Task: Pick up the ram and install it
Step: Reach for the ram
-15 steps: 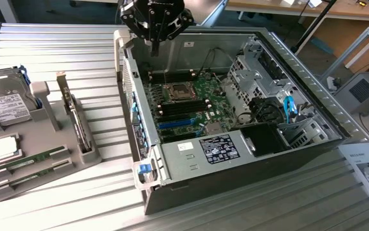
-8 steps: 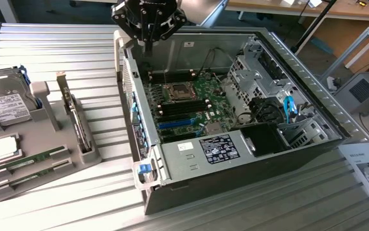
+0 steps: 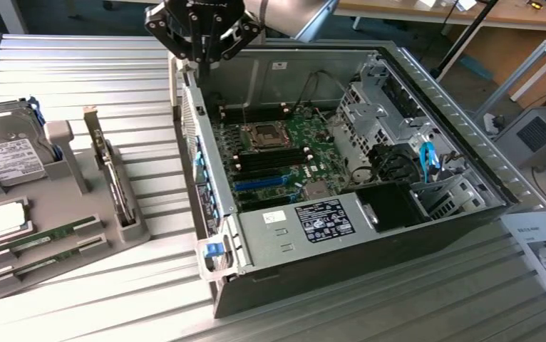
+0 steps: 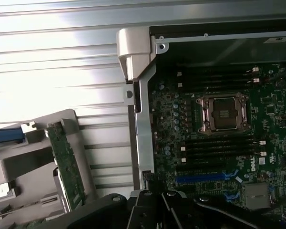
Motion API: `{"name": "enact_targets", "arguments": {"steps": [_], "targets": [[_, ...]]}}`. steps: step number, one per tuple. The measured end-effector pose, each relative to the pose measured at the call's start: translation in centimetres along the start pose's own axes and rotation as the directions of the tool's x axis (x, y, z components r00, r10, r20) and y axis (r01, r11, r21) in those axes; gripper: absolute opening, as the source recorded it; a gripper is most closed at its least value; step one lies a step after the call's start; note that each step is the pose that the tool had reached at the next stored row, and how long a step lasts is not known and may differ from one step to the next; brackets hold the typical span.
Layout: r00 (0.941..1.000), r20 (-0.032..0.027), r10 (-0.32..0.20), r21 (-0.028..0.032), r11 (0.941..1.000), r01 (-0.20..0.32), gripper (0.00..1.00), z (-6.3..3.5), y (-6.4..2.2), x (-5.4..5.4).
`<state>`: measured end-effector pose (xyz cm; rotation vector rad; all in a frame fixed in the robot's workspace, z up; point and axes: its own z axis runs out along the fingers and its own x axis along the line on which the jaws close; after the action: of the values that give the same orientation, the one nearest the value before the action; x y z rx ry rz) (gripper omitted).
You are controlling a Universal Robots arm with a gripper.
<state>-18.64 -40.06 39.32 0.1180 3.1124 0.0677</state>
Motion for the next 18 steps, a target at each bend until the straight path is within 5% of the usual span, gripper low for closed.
{"name": "enact_targets", "arguments": {"steps": [18], "targets": [[1.0, 0.0, 0.0, 0.0, 1.0, 0.0, 0.11, -0.13, -0.56, 4.4]]}}
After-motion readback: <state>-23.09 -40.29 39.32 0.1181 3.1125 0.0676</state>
